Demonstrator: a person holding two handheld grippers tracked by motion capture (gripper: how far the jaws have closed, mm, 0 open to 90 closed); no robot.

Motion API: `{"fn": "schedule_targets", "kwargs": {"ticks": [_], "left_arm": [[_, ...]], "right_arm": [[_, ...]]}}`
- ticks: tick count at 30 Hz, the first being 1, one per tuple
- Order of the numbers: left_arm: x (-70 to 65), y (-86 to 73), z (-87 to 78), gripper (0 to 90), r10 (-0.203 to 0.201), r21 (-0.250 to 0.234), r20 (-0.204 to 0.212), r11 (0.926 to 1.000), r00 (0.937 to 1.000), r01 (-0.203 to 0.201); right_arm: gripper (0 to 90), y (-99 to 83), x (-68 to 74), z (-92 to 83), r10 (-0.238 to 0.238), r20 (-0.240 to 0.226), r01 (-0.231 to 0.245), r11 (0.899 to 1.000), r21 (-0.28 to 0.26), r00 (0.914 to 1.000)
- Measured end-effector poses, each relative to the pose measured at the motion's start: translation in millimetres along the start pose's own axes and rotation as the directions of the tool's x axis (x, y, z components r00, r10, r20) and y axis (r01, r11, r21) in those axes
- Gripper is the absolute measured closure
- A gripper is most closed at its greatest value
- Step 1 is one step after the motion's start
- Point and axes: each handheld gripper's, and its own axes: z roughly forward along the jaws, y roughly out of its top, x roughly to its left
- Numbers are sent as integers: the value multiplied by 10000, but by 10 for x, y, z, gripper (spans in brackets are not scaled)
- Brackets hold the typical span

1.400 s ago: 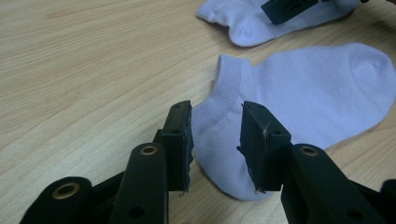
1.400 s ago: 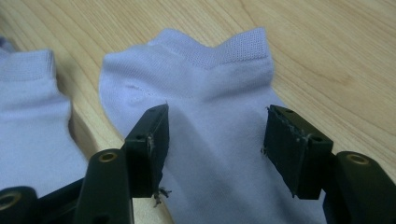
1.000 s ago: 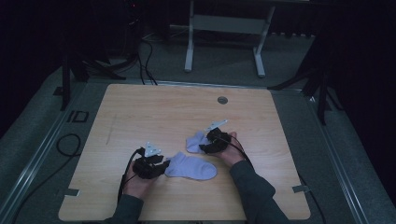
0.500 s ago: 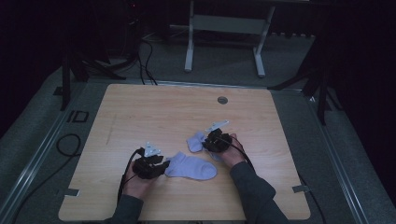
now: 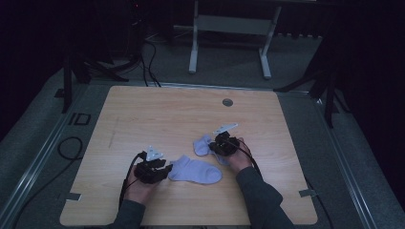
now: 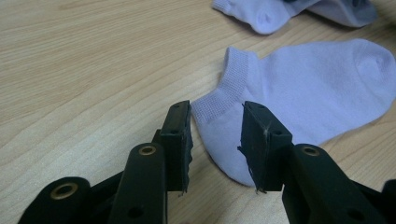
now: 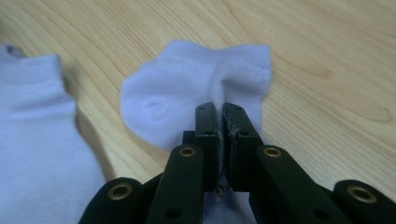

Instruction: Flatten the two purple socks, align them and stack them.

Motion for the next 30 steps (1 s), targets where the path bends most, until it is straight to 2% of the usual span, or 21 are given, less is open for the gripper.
{"fn": "schedule_targets", "kwargs": {"ticks": [9,20,26,30], "left_arm": [[1,-19,2,624,2,64,-24,10000,10000,-2],[-6,-45,56,624,-4,184,-19,9998,10000,4],[-16,-50,71,627,-17,189,-23,9998,10000,18],[-32,-50,69,625,42,185,-11,9998,10000,-42]], "right_arm": [[853,51,59,-245,-186,58,188,9986,-486,9998],[852,79,185,-533,-424,208,446,9922,-1165,9989],[852,69,313,-685,-649,175,667,9881,-1386,9977],[851,51,431,-716,-759,5,752,9872,-1408,9971]]}}
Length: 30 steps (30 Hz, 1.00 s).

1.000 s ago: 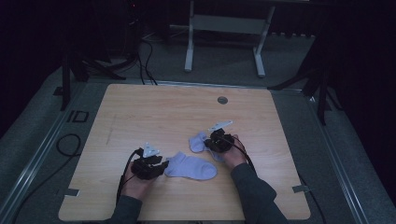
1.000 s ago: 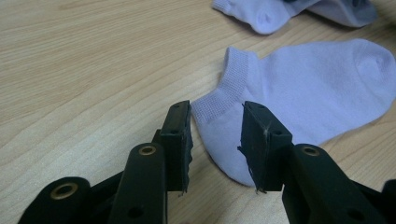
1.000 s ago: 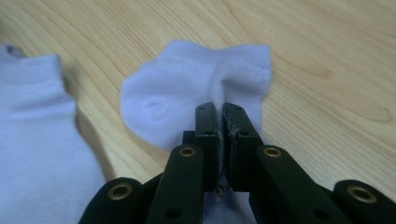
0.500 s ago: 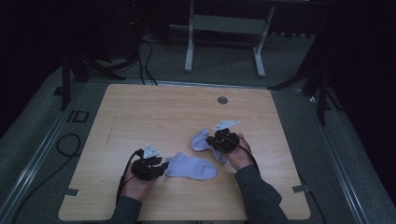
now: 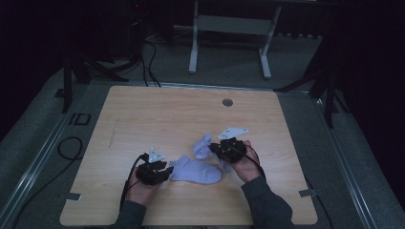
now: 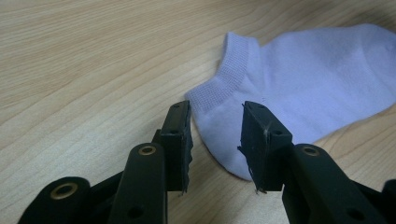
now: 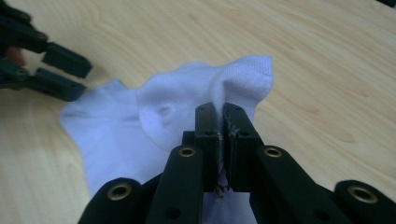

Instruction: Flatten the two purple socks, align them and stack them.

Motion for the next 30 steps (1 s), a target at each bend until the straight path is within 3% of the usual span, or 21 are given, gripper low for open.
{"fn": "schedule_targets", "kwargs": {"ticks": [4,12,23,30], "left_arm": [[12,4,-27,624,-20,-103,-68,9999,10000,19],[89,3,-113,625,-457,-585,-391,9973,9982,434],[114,5,-164,626,-700,-917,-483,9936,9964,654],[105,8,-187,644,-665,-1011,-376,9929,9971,624]], "right_arm": [[850,11,133,23,-102,-206,103,9999,23,9997],[850,70,353,122,-230,-547,240,9995,186,9982],[848,115,563,349,-370,-1008,436,9970,640,9942],[848,125,655,447,-457,-1060,556,9941,931,9933]]}}
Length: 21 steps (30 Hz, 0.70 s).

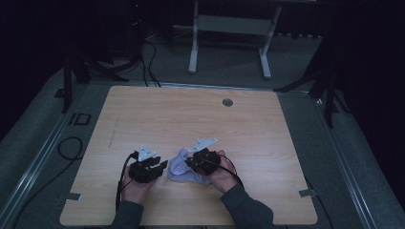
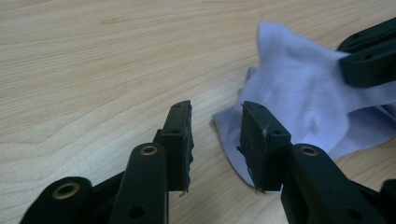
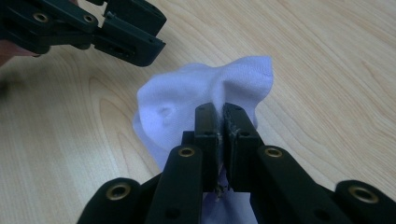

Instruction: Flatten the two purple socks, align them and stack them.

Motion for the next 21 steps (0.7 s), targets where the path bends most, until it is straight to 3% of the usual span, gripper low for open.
{"fn": "schedule_targets", "kwargs": {"ticks": [12,21], "left_arm": [[-193,-10,110,732,779,241,579,9966,9953,-794],[-216,-14,170,737,851,330,619,9956,9944,-873]], "right_arm": [[848,-14,41,107,23,31,-24,9996,279,10000],[847,-34,68,157,-7,-24,8,9990,448,10000]]}}
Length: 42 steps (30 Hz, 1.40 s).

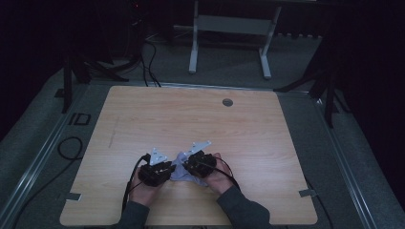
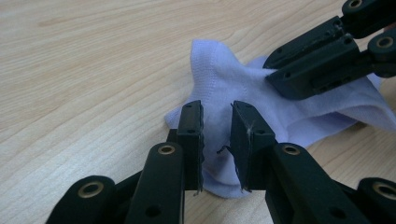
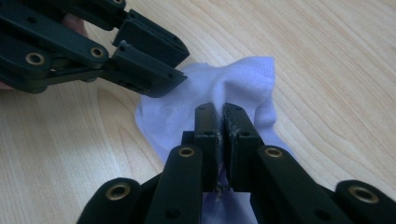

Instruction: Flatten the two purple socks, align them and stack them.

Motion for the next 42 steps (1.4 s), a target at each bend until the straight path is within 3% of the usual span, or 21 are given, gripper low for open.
{"fn": "schedule_targets", "kwargs": {"ticks": [7,10,18,23,30,36,42], "left_arm": [[-26,-10,101,737,138,438,84,9989,9999,-142],[-26,-22,153,752,174,892,23,9959,9998,-175],[-33,-22,164,785,164,1026,-9,9946,9999,-162],[-30,-25,161,798,184,1045,-38,9944,9998,-179],[-38,-26,161,802,161,1059,-64,9943,9999,-153],[-43,-26,161,804,160,1051,-83,9943,9998,-150],[-44,-27,161,804,152,1043,-91,9944,9998,-142]], "right_arm": [[847,-14,16,41,-30,-41,31,9999,117,10000],[843,-22,13,69,-65,-83,67,9997,232,9999],[799,-29,32,50,-239,-146,244,9992,327,9996],[710,-13,18,-69,-239,-272,236,9996,-121,9993],[706,-26,-159,-342,80,217,-63,9969,-790,9997],[707,-124,-280,-471,287,536,-246,9968,-756,9982],[677,-352,-281,-541,568,505,-535,9964,-652,9971]]}}
